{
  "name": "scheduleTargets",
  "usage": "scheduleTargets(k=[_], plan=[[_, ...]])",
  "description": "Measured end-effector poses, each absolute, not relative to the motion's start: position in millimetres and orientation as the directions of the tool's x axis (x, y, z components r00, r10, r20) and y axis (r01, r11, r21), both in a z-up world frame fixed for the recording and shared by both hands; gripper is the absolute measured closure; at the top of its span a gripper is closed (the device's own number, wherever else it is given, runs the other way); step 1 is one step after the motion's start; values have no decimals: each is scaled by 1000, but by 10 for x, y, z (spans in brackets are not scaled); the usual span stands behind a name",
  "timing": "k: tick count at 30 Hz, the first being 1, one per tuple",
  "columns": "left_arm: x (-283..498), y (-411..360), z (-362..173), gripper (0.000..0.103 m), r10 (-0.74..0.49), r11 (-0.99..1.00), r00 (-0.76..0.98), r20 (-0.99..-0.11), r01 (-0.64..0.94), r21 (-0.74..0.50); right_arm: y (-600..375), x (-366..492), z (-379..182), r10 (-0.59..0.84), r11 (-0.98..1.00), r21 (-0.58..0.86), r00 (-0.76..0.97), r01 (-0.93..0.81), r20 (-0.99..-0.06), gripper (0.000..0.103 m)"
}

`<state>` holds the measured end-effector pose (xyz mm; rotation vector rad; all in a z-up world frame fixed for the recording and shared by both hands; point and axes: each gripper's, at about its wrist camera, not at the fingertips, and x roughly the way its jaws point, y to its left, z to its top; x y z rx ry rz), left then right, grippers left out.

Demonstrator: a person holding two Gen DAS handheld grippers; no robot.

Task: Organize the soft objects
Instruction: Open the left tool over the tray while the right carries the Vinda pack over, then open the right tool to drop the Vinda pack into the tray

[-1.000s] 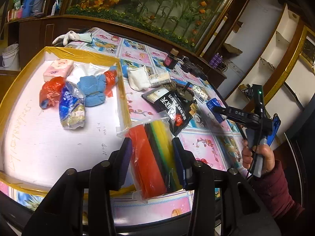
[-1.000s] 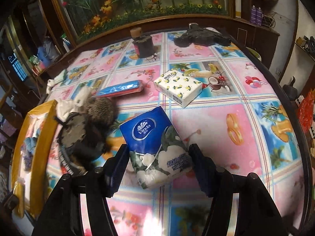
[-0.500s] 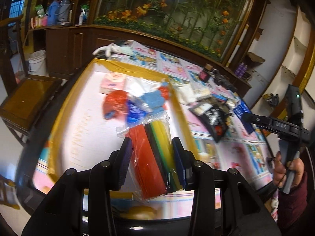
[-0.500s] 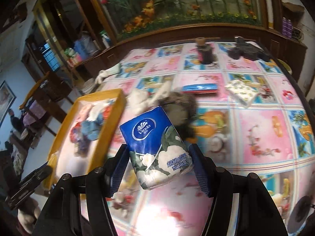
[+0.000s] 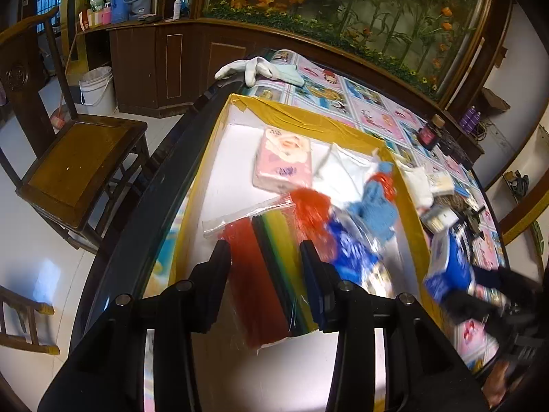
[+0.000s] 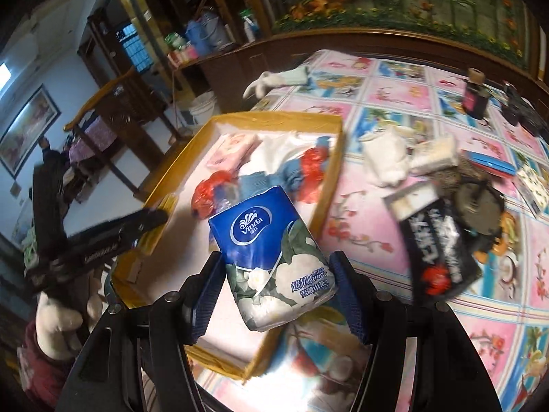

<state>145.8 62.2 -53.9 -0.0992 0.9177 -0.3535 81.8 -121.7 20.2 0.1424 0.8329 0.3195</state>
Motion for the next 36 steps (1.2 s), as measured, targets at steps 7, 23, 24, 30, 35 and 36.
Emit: scheduleTargets(k=[7, 23, 24, 30, 35, 36], plan=[[1812, 660, -649, 63, -348, 937, 527, -776, 208, -279, -893, 1111, 70, 281, 958, 180, 607, -223, -744, 40], [1409, 923, -429, 57, -468, 878, 571, -675, 214, -428, -551, 1548, -80, 280, 956, 175, 548, -236, -788, 45], [1358, 972, -397, 55, -475, 873, 581, -661, 215, -438, -547, 1509, -49, 287, 954, 178, 558, -243, -778, 45], [1187, 1211, -378, 49, -477, 858, 621, -623, 176, -482, -345, 1344, 2, 418, 899, 257, 513, -356, -750, 42], [1079, 1259, -426, 49, -477, 859, 616, -627, 176, -481, -385, 1615, -146, 445, 893, 330, 489, -306, -750, 32], [1050, 1272, -433, 49, -477, 859, 617, -626, 177, -480, -506, 1646, -121, 457, 889, 360, 504, -283, -733, 31]])
